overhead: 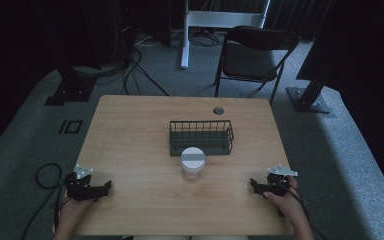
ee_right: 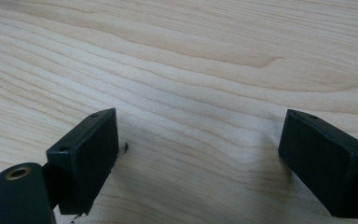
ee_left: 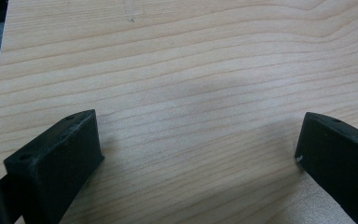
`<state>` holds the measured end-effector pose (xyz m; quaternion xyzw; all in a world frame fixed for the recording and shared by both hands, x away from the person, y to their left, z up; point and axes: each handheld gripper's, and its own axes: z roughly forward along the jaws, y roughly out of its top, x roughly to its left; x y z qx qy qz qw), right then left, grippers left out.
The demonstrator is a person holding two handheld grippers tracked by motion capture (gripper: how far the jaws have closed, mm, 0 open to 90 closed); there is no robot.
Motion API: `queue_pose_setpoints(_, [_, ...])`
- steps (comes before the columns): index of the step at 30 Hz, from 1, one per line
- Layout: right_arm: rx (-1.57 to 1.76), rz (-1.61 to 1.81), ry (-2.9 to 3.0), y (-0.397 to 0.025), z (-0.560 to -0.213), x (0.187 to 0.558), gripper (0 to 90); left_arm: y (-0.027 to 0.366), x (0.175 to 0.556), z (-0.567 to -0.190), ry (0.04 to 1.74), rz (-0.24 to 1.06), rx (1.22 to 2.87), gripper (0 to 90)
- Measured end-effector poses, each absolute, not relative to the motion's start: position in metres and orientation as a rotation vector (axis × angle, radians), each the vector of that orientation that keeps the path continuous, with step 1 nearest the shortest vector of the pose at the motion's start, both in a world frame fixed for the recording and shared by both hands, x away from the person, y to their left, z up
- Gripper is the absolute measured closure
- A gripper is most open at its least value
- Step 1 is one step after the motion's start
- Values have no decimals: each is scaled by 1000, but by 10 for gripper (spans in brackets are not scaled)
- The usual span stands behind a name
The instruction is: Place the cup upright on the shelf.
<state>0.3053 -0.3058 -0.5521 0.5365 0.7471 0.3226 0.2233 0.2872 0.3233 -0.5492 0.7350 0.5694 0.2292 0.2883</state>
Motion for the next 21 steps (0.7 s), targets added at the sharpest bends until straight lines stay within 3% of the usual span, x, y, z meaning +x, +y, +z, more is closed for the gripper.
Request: queue_pose_setpoints(21, [1479,891,2066,-306,-552,305,115,324,286,-549,1502,604,1973,3])
